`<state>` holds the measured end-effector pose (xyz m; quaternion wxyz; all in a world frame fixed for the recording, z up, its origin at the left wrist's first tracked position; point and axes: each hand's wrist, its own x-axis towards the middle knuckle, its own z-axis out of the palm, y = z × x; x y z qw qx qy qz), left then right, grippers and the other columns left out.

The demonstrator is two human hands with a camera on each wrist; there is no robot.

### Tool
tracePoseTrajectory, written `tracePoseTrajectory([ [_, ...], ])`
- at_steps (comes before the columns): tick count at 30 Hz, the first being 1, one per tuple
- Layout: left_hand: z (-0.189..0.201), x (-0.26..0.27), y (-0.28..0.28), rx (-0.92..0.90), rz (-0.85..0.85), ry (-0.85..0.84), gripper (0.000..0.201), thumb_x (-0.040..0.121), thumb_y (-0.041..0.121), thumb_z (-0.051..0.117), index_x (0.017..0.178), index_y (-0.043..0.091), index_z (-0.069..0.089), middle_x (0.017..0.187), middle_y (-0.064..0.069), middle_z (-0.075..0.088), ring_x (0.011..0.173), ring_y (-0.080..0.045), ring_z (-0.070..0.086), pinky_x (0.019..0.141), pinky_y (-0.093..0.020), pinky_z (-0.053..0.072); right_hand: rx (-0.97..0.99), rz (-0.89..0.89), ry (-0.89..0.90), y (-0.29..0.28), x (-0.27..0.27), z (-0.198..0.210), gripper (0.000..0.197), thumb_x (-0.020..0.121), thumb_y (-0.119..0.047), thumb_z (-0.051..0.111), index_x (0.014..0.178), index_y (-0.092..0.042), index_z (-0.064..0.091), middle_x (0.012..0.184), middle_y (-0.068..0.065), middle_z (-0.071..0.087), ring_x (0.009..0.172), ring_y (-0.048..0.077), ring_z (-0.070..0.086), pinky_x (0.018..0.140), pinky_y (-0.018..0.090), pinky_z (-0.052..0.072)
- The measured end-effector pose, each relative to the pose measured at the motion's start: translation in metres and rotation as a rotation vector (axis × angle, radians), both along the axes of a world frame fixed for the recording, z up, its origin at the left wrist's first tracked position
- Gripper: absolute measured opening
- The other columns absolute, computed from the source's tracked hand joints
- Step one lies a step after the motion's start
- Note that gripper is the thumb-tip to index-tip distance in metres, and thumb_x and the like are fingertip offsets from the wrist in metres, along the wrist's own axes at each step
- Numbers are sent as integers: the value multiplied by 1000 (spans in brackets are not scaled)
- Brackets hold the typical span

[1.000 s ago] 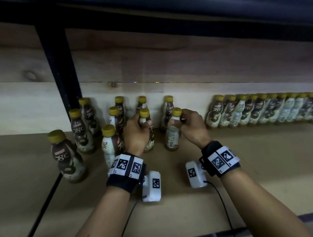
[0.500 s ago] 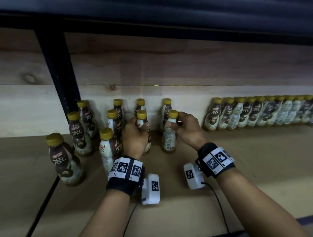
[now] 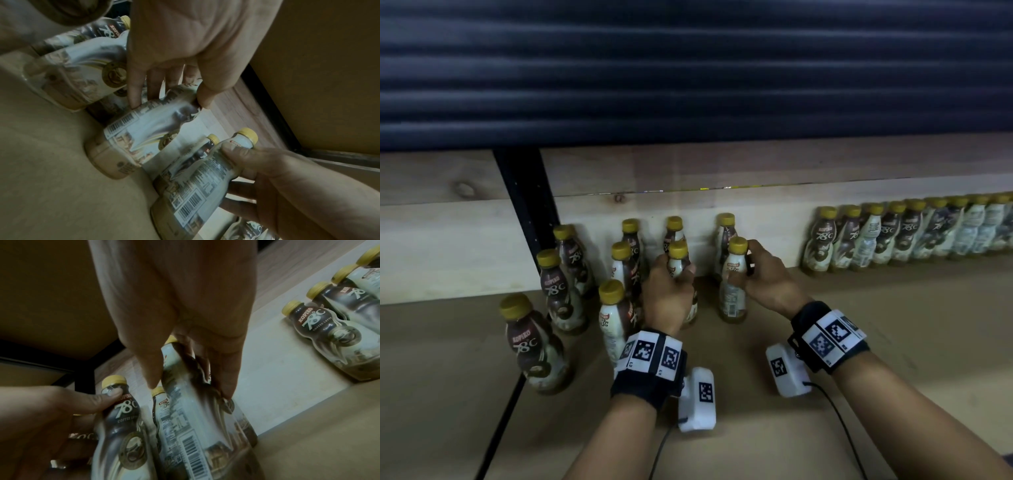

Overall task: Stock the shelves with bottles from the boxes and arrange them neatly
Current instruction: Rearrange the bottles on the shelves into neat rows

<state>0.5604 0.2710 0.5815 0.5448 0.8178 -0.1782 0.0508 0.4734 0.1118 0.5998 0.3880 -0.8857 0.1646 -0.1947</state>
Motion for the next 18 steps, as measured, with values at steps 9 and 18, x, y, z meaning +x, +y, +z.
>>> tracePoseTrajectory([
  [9,-3,-7,-3,65,114,-89,33,91,43,58,115,21,59,108,-7,68,101,-34,61,84,-39,47,-7,110,44,-11,0,2,47,87,-24,74,124,-22,46,103,-8,61,94,15,60,77,26,46],
  [18,23,-22,-19,-64,146,-120,47,88,28,64,131,20,47,112,-10,66,102,-30,63,90,-44,52,62,373,42,-41,-14,23,62,84,-34,76,134,-26,40,119,-10,62,111,5,61,94,28,51],
])
